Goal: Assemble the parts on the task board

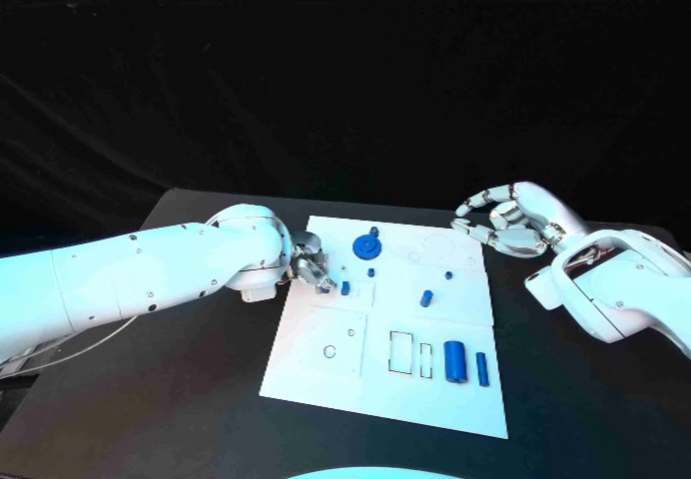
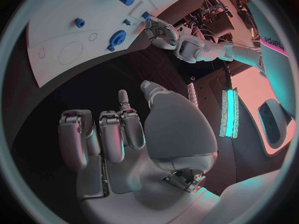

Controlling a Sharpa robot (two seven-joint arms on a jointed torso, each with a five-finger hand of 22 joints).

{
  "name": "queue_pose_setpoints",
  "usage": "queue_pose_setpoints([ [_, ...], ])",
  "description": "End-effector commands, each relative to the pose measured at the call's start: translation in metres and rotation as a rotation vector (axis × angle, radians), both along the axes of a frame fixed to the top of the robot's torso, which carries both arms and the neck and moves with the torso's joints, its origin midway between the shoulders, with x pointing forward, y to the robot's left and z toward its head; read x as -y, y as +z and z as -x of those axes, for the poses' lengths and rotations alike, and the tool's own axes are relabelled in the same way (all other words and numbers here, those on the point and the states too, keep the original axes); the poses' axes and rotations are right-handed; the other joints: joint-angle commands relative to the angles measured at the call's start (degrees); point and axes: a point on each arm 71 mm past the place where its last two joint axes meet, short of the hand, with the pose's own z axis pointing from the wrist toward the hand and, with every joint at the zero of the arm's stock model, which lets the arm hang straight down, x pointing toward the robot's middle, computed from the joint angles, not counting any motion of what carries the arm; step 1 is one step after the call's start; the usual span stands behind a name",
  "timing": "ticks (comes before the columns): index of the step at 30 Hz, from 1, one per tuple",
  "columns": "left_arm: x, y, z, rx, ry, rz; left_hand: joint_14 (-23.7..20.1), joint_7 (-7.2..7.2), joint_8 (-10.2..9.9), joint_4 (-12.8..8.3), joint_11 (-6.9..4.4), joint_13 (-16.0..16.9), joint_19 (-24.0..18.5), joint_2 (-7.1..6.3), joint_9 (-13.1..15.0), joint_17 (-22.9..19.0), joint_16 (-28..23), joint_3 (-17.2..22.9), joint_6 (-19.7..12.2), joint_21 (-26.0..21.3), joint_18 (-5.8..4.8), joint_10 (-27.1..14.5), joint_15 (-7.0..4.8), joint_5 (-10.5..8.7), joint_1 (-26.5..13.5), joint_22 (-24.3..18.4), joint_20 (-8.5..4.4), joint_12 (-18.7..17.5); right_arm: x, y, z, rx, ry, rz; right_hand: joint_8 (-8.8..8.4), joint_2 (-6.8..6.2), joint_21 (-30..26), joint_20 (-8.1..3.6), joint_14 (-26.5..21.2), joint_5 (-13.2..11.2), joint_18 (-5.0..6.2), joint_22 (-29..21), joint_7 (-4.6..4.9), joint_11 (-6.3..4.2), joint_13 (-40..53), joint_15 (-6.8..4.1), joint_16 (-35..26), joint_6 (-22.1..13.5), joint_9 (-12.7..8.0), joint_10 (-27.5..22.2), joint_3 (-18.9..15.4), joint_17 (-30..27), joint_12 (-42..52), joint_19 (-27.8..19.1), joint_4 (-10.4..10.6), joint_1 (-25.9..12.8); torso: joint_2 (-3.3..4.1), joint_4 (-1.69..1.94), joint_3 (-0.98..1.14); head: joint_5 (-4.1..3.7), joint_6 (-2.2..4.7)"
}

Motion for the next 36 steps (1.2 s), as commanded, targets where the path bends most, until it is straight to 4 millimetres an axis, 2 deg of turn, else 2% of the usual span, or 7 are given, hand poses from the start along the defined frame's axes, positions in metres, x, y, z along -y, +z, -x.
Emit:
queue_pose_setpoints([
  [1, 0.002, -0.004, 0.002, -0.028, -0.01, -0.014, 6.0, 0.25, -0.3, 0.5, -0.06, 0.1, 0.4, 0.03, -0.3, 15.1, 0.2, -1.2, 0.3, 0.3, -1.15, 0.4, -0.32, -0.21, -0.6, 3.0, -0.11, 0.2, -0.001, 0.0, 0.001, 0.01, 0.006, 0.004, 0.37, -0.03, -0.3, -0.39, 5.2, -0.2, 0.52, 11.9, -0.21, -0.4, 7.6, -0.41, -0.4, -0.4, 0.1, 0.1, -0.3, 11.1, -0.1, 2.7, 0.0, -0.4, 0.01, -0.07, 0.01, 0.02, 0.06],
  [11, 0.0, -0.004, 0.001, -0.021, 0.005, -0.016, 6.0, 0.26, -0.3, 2.3, -0.05, 0.2, 0.4, -0.03, -0.8, 15.1, 0.2, -4.0, 0.5, 0.3, -1.17, 0.4, -0.33, -0.18, -1.0, 3.1, -0.14, 0.2, 0.0, 0.001, 0.001, 0.011, 0.004, 0.004, 0.49, -0.01, -0.4, -0.4, 5.2, -0.9, 0.54, 11.8, -0.21, -0.39, 7.5, -0.42, -0.4, -0.5, 0.1, 0.0, -0.6, 11.0, -0.2, 2.7, 0.1, -0.7, 0.02, -0.02, -0.01, -0.04, 0.17],
  [22, -0.003, -0.002, 0.001, -0.009, 0.009, -0.012, 6.0, 0.26, -0.3, 3.3, -0.05, 0.2, 0.5, -0.37, -1.1, 15.1, 0.2, -5.9, 0.5, 0.3, -1.18, 0.4, -0.34, -0.14, -0.9, 3.1, -0.13, 0.2, 0.001, 0.0, 0.001, 0.011, 0.003, 0.005, 0.5, -0.02, -0.4, -0.4, 5.2, -1.0, 0.54, 11.8, -0.21, -0.39, 7.5, -0.42, -0.4, -0.5, 0.1, 0.0, -0.7, 11.0, -0.2, 2.7, 0.1, -0.8, 0.03, -0.08, -0.07, -0.14, 0.23],
  [27, -0.006, 0.0, 0.002, 0.004, 0.02, -0.005, 6.0, 0.31, -0.3, 4.6, -0.01, 0.2, 0.5, -0.77, -1.4, 15.1, 0.2, -8.2, 0.6, 0.3, -1.2, 0.4, -0.31, -0.12, -0.9, 3.2, -0.09, 0.1, 0.001, 0.0, 0.0, 0.011, 0.002, 0.005, 0.51, -0.01, -0.4, -0.4, 5.2, -1.1, 0.54, 11.8, -0.21, -0.39, 7.5, -0.42, -0.4, -0.5, 0.1, 0.0, -0.7, 11.0, -0.2, 2.7, 0.1, -0.8, 0.03, 0.0, -0.06, -0.27, 0.22],
  [28, -0.006, 0.001, 0.002, 0.008, 0.023, -0.002, 6.0, 0.33, -0.3, 5.0, 0.0, 0.2, 0.6, -0.82, -1.4, 15.1, 0.2, -8.6, 0.6, 0.4, -1.21, 0.4, -0.29, -0.16, -1.0, 3.3, -0.09, 0.1, 0.001, 0.0, 0.0, 0.011, 0.002, 0.004, 0.66, 0.31, -0.5, -0.41, 5.1, -2.8, 0.56, 11.8, -0.26, -0.38, 7.5, -0.43, -0.4, -0.6, 0.2, 0.0, -1.2, 11.0, -0.2, 2.6, 0.2, -1.7, 0.02, 0.0, -0.06, -0.28, 0.22],
  [30, -0.007, 0.003, 0.002, 0.017, 0.029, 0.004, 6.0, 0.34, -0.2, 5.8, 0.02, 0.2, 0.6, -0.96, -1.5, 15.1, 0.2, -10.4, 0.8, 0.4, -1.22, 0.4, -0.27, -0.36, -1.8, 3.3, -0.07, 0.1, 0.001, 0.0, 0.0, 0.011, 0.002, 0.004, 0.79, 0.49, -0.5, -0.42, 5.2, -4.0, 0.56, 11.8, -0.27, -0.43, 7.4, -0.44, -0.4, -0.7, 0.2, 0.0, -1.6, 11.0, -0.3, 2.6, 0.2, -2.2, -0.02, -0.02, -0.06, -0.28, 0.22],
  [36, -0.007, 0.009, 0.001, 0.039, 0.041, 0.029, 6.0, 0.28, -0.2, 5.9, -0.01, 0.2, 0.6, -0.59, -1.8, 15.1, 0.2, -12.7, 0.8, 0.3, -1.21, 0.5, -0.31, -1.2, -2.7, 3.3, -0.07, 0.1, 0.001, 0.0, 0.0, 0.011, 0.002, 0.003, 0.9, 0.6, -0.6, -0.43, 5.2, -4.6, 0.57, 11.8, -0.29, -0.44, 7.5, -0.45, -0.4, -0.7, 0.3, 0.0, -2.1, 11.0, -0.2, 2.6, 0.3, -2.8, 0.03, 0.0, -0.05, -0.28, 0.24],
])
